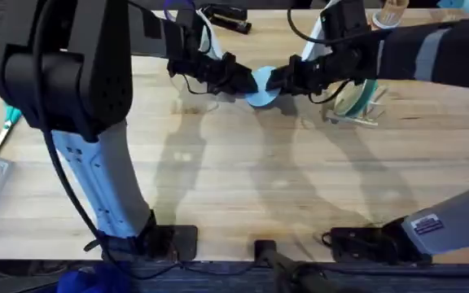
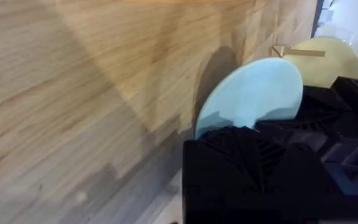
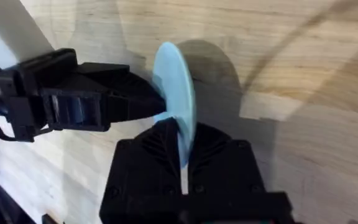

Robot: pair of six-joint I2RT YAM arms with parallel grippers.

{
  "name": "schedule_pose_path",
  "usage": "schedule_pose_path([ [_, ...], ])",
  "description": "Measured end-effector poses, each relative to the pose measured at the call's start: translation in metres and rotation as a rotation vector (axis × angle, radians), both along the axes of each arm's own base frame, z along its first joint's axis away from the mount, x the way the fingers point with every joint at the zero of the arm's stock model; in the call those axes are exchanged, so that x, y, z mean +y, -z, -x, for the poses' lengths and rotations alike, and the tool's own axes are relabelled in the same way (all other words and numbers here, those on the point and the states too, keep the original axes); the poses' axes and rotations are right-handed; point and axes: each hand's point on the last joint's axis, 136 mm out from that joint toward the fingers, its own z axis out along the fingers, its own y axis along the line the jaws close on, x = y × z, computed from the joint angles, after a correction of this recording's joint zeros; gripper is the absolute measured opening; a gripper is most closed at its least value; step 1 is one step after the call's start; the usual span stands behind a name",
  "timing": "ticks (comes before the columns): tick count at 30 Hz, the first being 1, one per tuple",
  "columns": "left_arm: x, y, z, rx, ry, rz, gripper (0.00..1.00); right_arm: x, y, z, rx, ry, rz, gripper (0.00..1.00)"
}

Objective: Pick up the plates from the table one by one and place each into a slot on the dish rack.

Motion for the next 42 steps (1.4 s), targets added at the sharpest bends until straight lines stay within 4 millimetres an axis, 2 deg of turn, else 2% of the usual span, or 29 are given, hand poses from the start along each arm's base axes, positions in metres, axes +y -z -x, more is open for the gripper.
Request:
schedule_pose_path([
  [11, 0.000, -0.001, 0.001, 0.018, -0.002, -0.005, 0.038, 0.001, 0.000, 0.001, 0.004, -0.001, -0.006, 0.030],
  [19, 0.010, -0.013, 0.001, 0.102, -0.016, -0.093, 0.039, 0.005, -0.002, 0.001, 0.000, -0.013, -0.017, 0.030],
  [25, 0.032, -0.043, -0.014, 0.064, 0.004, -0.241, 0.039, 0.003, -0.012, 0.003, -0.030, -0.035, -0.005, 0.032],
  [30, 0.048, -0.073, -0.023, 0.007, 0.028, -0.363, 0.039, -0.013, -0.025, 0.010, -0.041, -0.043, 0.082, 0.032],
  [36, 0.062, -0.116, -0.031, -0.070, 0.040, -0.465, 0.039, -0.024, -0.057, 0.009, -0.114, -0.067, 0.158, 0.032],
  [42, 0.080, -0.160, -0.028, -0.119, 0.027, -0.573, 0.039, -0.038, -0.086, 0.013, -0.165, -0.056, 0.229, 0.032],
])
